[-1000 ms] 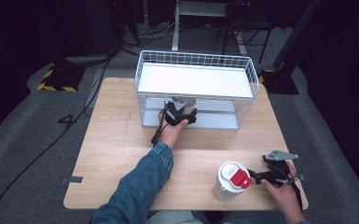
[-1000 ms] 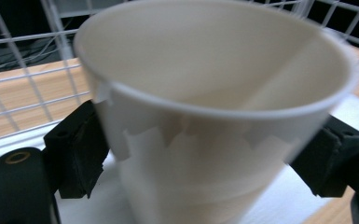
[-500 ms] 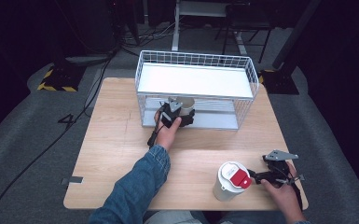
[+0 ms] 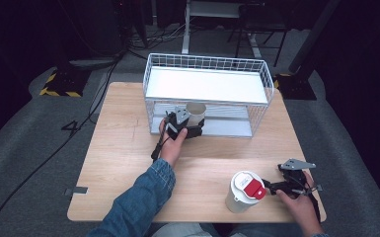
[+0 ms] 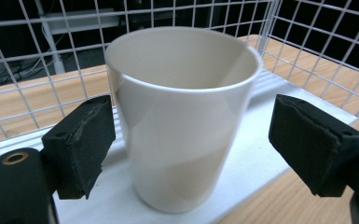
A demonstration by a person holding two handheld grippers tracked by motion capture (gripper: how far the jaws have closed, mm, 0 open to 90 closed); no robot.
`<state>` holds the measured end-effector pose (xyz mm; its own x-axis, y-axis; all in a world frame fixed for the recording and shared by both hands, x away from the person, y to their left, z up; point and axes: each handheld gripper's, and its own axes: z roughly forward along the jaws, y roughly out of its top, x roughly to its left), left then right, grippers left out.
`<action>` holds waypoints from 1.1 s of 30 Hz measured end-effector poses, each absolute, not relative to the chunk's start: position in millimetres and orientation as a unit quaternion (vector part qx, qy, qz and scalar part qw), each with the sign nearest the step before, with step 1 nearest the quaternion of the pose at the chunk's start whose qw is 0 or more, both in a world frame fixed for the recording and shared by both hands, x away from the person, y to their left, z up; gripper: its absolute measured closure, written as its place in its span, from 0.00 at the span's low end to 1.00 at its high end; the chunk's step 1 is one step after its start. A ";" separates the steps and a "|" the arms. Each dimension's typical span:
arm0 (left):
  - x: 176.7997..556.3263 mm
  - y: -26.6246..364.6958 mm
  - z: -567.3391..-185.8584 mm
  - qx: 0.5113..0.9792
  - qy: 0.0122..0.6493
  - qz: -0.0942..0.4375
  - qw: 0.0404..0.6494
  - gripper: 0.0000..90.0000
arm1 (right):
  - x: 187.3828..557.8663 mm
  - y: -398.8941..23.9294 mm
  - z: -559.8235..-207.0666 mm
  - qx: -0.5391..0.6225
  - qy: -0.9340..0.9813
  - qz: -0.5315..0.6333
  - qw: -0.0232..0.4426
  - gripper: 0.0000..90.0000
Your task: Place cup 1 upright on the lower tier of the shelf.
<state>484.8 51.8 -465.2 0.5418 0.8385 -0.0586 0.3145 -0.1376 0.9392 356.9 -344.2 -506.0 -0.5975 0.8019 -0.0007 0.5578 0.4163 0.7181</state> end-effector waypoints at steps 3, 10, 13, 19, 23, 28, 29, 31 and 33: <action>476.4 55.0 -459.8 0.712 0.399 0.262 0.515 0.17 | 356.9 -344.2 -506.0 0.413 0.823 0.348 0.175 0.03; 454.1 63.1 -445.1 0.708 0.396 0.265 0.522 0.17 | 356.9 -344.2 -505.9 0.413 0.823 0.348 0.175 0.03; 443.5 66.8 -437.1 0.708 0.400 0.261 0.521 0.17 | 356.9 -344.2 -505.9 0.413 0.823 0.348 0.175 0.03; 416.4 77.0 -423.4 0.709 0.387 0.254 0.532 0.17 | 356.9 -344.2 -505.9 0.413 0.823 0.348 0.175 0.03; 402.9 82.7 -417.2 0.724 0.379 0.246 0.521 0.17 | 356.9 -344.3 -505.9 0.413 0.823 0.348 0.175 0.03; 379.5 86.0 -410.0 0.741 0.398 0.262 0.474 0.14 | 357.0 -344.1 -506.0 0.412 0.824 0.348 0.174 0.02; 376.2 87.7 -409.2 0.742 0.395 0.256 0.477 0.14 | 357.0 -344.1 -506.0 0.412 0.824 0.348 0.174 0.02; 367.1 91.8 -407.8 0.742 0.386 0.249 0.488 0.14 | 357.1 -344.1 -506.0 0.411 0.824 0.348 0.174 0.02; 358.5 95.9 -407.1 0.743 0.380 0.245 0.493 0.14 | 357.0 -344.1 -505.9 0.412 0.824 0.348 0.174 0.02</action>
